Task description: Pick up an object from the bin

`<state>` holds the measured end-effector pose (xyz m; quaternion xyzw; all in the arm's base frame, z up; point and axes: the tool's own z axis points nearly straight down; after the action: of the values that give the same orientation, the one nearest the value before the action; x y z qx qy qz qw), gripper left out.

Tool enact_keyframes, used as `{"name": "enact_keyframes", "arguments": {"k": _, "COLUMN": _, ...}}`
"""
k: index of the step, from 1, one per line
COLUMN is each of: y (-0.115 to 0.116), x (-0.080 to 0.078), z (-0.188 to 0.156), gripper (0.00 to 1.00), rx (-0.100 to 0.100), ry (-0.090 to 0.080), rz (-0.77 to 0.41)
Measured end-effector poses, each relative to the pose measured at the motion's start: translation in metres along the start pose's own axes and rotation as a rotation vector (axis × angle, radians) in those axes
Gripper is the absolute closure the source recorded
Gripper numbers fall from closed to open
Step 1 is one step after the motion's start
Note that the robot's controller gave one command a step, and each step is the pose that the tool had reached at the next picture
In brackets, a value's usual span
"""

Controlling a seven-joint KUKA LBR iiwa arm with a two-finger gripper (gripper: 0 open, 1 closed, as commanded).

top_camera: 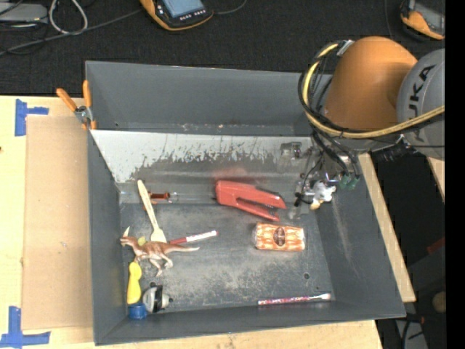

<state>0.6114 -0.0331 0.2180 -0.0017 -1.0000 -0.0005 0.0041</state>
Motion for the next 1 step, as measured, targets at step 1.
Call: {"name": "enact_keyframes", "arguments": {"k": 1, "y": 0.0001, "x": -0.0014, "z": -0.0049, "gripper": 0.0, "rx": 0.0, "ry": -0.008, "rz": -0.001}}
